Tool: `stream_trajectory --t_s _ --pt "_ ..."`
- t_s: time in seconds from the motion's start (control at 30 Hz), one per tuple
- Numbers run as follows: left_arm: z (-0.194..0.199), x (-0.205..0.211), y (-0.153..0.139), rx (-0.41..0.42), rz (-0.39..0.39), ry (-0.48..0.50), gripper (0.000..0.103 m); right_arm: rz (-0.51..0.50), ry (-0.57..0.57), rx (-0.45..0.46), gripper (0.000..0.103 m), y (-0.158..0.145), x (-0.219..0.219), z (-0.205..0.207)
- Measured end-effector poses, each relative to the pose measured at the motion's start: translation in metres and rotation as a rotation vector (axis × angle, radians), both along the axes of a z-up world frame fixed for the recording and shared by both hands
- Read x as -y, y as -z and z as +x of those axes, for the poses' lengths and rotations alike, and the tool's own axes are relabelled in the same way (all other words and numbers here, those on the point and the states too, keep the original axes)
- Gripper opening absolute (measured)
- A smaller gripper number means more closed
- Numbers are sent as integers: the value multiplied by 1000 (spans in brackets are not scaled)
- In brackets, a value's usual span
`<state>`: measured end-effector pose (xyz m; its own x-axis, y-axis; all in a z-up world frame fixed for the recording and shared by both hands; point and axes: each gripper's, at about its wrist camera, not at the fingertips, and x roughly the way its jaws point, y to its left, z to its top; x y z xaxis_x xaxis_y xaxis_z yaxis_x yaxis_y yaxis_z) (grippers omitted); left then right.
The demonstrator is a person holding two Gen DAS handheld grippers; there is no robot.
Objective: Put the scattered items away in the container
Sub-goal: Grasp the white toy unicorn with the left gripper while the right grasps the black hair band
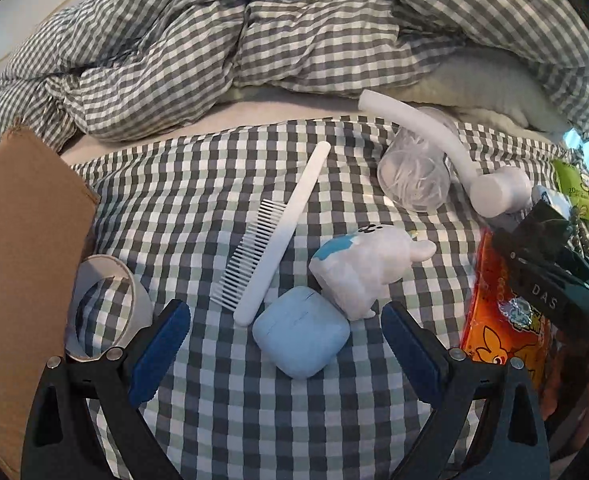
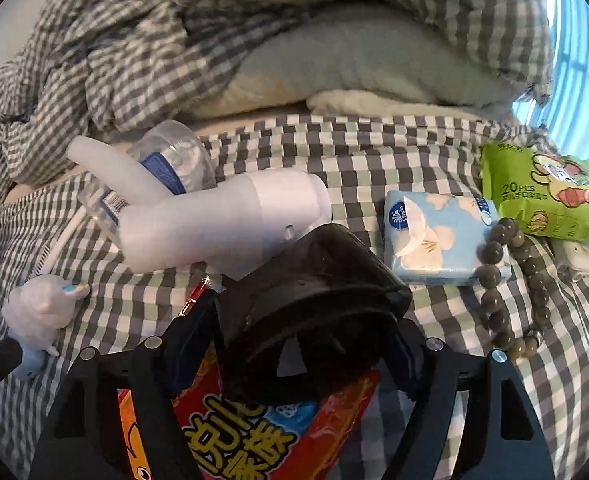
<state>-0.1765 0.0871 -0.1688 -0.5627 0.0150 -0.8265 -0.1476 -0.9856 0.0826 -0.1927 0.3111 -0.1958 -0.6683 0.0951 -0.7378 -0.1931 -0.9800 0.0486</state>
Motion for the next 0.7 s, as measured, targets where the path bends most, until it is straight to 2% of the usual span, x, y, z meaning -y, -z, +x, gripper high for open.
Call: stream_trajectory --t_s 0.07,0.13,0.23,0.37,0.43,0.47,0.5,0.57,0.7 --pt "0 -5 -1 -12 -6 19 99 -33 -2 -28 75 0 -5 4" --pt "0 -15 -3 -37 -19 52 99 -121 4 -69 75 1 -19 9" --pt "-5 -32 4 -80 -81 90 99 -219 11 -88 75 7 -33 12" --pt "-21 -45 29 -46 -160 111 99 -211 7 -88 75 5 -31 12" --pt "-20 -45 27 -62 -147 114 86 -220 7 -89 75 5 -32 15" --pt "-19 -44 26 -54 -134 123 65 -223 8 -92 75 5 -32 13" --pt "-19 -45 27 -39 -133 126 50 -223 9 -92 75 6 -33 13" --pt "-20 -46 29 -21 -158 120 50 -211 9 -86 75 8 -32 12" --pt "-13 -40 20 -1 -114 108 49 -207 8 -79 75 7 -30 8"
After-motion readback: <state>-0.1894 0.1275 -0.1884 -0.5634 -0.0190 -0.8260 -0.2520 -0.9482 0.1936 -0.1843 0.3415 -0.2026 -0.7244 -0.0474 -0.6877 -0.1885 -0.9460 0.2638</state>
